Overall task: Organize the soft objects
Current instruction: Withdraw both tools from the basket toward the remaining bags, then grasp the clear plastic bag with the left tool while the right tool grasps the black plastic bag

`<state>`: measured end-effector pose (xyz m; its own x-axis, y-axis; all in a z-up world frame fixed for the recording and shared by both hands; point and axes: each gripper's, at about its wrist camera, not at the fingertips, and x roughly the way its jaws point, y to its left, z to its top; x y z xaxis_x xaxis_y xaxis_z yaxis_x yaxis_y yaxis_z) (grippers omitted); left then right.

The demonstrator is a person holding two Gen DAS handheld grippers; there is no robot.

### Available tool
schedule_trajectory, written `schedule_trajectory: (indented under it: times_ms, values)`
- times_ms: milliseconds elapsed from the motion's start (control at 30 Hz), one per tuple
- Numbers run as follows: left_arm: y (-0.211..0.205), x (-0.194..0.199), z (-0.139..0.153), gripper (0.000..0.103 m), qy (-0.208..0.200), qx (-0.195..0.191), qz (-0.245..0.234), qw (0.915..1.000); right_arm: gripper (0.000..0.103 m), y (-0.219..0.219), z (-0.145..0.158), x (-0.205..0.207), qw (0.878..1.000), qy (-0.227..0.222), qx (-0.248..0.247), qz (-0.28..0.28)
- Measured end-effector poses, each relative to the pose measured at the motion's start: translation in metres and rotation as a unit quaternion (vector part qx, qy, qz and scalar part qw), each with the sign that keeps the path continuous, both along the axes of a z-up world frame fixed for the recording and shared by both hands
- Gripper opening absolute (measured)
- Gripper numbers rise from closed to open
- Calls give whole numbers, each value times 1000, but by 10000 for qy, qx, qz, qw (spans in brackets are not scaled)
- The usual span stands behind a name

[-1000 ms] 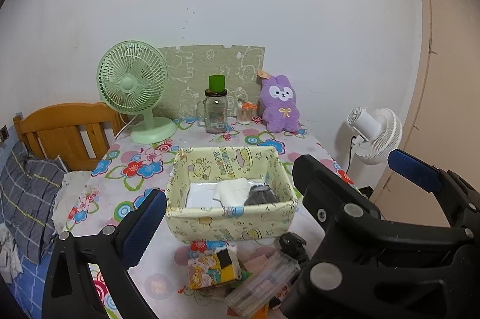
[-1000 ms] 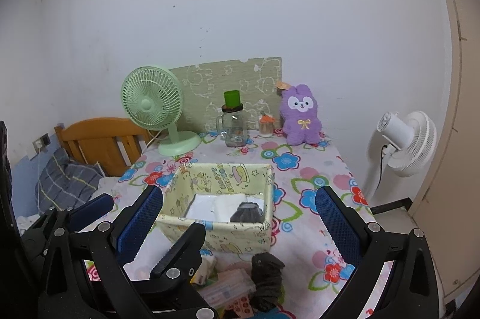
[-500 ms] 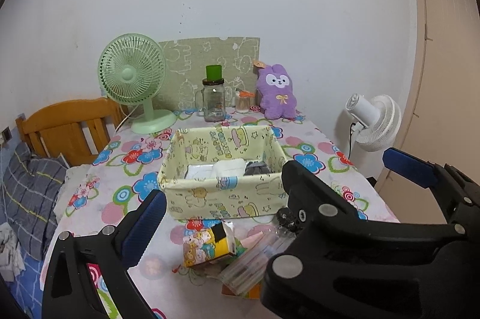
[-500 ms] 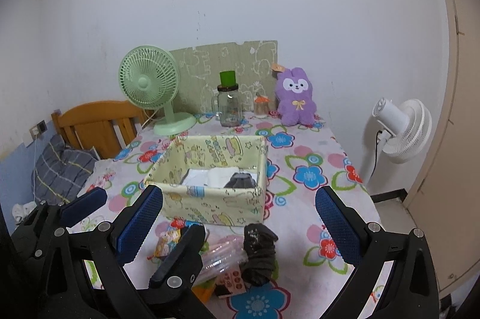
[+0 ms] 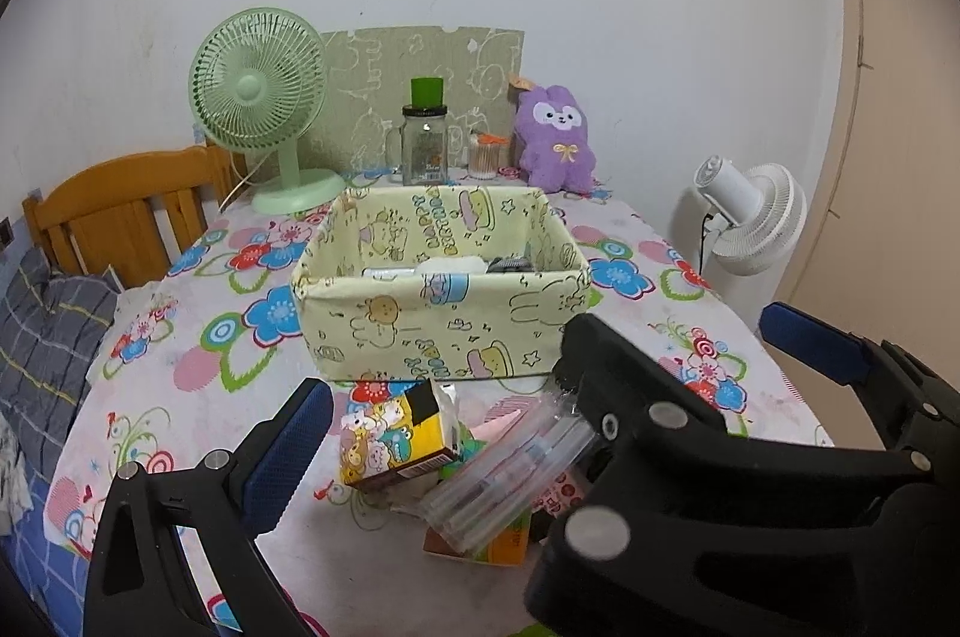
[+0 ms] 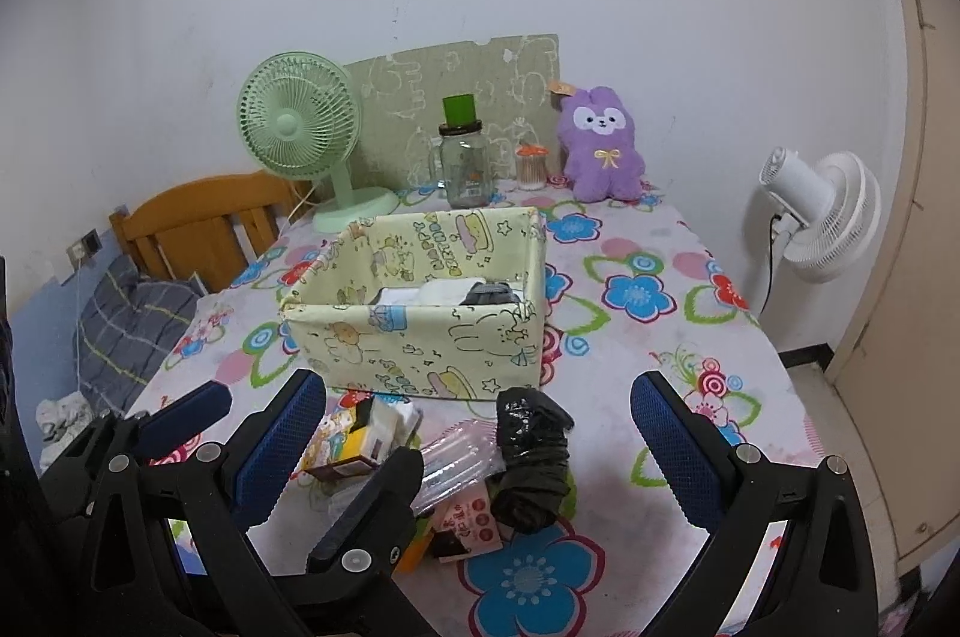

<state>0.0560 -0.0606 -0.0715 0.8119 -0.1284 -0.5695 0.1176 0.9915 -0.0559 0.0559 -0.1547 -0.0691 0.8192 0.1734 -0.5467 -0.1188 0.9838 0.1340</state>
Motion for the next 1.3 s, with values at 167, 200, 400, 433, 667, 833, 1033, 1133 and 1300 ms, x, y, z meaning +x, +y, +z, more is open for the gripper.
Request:
schedule_trajectory:
  times_ms: [167,200,400,433,667,833,1033,1133,1300]
  values:
    - [-3,2,-15,103,73,-16,19,10000,103,-2,-15,3,10000,84,8,-47]
    - [-3,4,-19,103,130,-16,27,9999,103,-3,-17,4,9999,116,-3,-47]
    - [-2,19,-32,103,386,-18,173,9991,102,-5,-33,18,9993,364,42,-72]
    - [-1,21,-34,103,413,-15,186,9990,101,-5,-35,20,9992,384,49,-76]
    - [-1,36,-46,100,636,-6,222,9977,93,-8,-51,38,9979,635,26,-129]
    - [-7,39,-47,97,652,-27,84,9978,92,-20,-56,44,9969,727,86,-297]
    - [-23,41,-48,93,676,61,-87,9977,92,-27,-58,42,9964,774,31,-344]
    - [-30,42,-51,88,710,108,-165,9973,92,-29,-59,40,9963,797,7,-317]
    - [-35,48,-61,77,873,204,-133,9959,92,-36,-68,41,9949,938,53,-370]
